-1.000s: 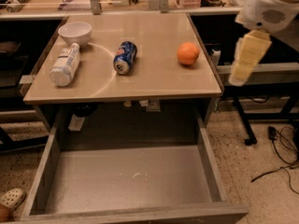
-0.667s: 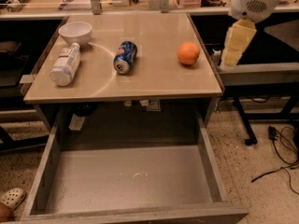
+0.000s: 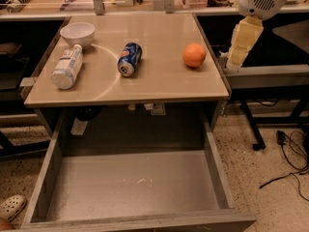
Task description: Place orange into top drawer
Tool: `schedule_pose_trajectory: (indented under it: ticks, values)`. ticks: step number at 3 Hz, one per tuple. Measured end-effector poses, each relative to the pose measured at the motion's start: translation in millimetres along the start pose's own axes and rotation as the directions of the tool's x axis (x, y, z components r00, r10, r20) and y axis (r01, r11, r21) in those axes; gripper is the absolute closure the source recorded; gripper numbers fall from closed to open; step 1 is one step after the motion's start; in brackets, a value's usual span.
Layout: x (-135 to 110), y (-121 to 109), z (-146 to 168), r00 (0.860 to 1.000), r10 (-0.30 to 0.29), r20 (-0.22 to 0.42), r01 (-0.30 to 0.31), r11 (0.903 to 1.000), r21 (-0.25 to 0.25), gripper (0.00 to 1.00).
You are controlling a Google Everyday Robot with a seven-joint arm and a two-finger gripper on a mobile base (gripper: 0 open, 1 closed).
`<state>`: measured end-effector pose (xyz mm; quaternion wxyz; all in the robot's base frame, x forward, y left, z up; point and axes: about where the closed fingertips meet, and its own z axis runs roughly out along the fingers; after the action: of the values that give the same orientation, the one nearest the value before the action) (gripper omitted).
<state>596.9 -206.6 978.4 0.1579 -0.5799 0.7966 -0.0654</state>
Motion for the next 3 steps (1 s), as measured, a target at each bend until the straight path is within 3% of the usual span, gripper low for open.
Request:
schedule_pose_trajectory:
  ticks: [1,3]
  values:
    - [-8.9,-15.9,15.6,0.999,0.009,0.042,-0.009,1.0,-0.003,0.0]
    - [-31.5,-75.1,56.7,0.991,0.118,0.057,-0.119,0.9929,0.01,0.0]
